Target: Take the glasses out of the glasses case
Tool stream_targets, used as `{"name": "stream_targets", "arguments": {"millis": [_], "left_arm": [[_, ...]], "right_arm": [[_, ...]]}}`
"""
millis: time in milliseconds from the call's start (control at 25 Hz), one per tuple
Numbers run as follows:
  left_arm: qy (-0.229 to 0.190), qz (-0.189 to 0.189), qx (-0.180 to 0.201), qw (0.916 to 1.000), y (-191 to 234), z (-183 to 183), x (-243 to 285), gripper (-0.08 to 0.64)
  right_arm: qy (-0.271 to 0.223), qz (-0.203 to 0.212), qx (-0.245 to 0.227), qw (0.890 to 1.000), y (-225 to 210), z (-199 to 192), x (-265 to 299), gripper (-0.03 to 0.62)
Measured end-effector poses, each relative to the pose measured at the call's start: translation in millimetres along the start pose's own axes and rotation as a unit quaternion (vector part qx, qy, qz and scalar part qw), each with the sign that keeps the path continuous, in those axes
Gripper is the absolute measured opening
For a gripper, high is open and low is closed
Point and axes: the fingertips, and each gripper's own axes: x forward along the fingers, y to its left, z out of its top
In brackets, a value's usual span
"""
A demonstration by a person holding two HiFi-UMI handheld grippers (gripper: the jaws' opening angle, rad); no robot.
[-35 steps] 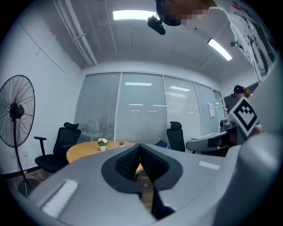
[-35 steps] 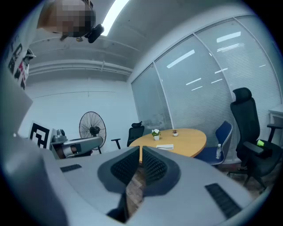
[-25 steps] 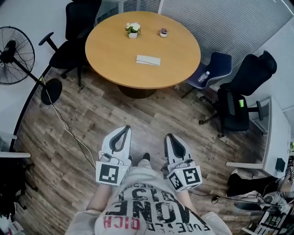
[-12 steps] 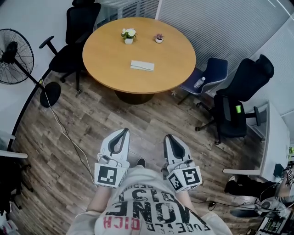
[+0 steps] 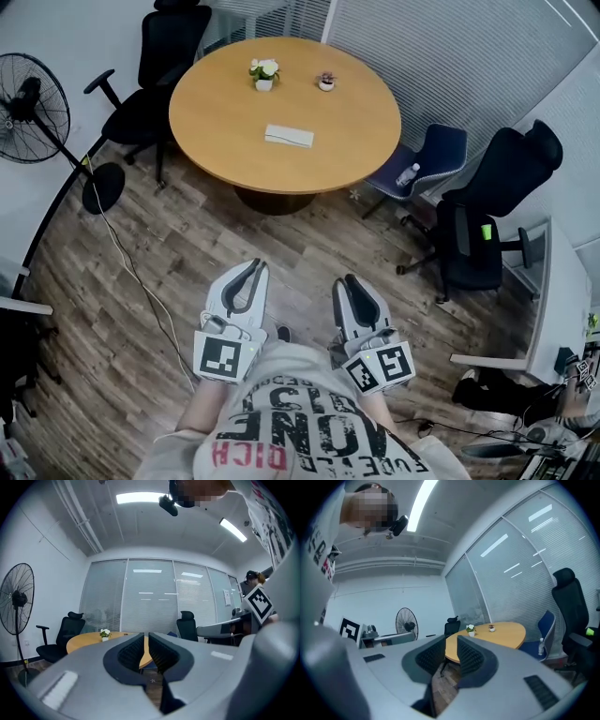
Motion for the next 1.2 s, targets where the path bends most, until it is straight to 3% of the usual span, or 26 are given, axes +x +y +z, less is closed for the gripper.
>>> {"name": "stream_targets", "arguments": {"millis": [160,240,440,800,1000,1200], "left_arm": [[0.007,-0.005,-0.013,0.9999,3,-1,6,0.024],[0.013,-0.006,-0.016,0.9998,7,-2,10,0.072],[0.011,-0.014,-0.013,0.9998,27,-5,28,0.072],[0.005,-0.020,-0.007,0.9998,104,4,75,0.059],[-0.002,-0.040,-0.010,0.9991,133,30,103,0.060],[0.001,-0.048,-0.012,0.9987,153,27,121,0.060]], "right_arm": [[0.013,0.012,-0.009,1.000,5,-4,9,0.038],[0.018,0.013,-0.012,1.000,5,-6,16,0.038],[0.028,0.008,-0.017,0.999,0,-8,42,0.038],[0.021,-0.005,-0.033,0.999,-6,9,128,0.058],[0.012,-0.015,-0.037,0.999,-4,24,169,0.076],[0.015,-0.029,-0.030,0.999,-11,22,190,0.084]]}}
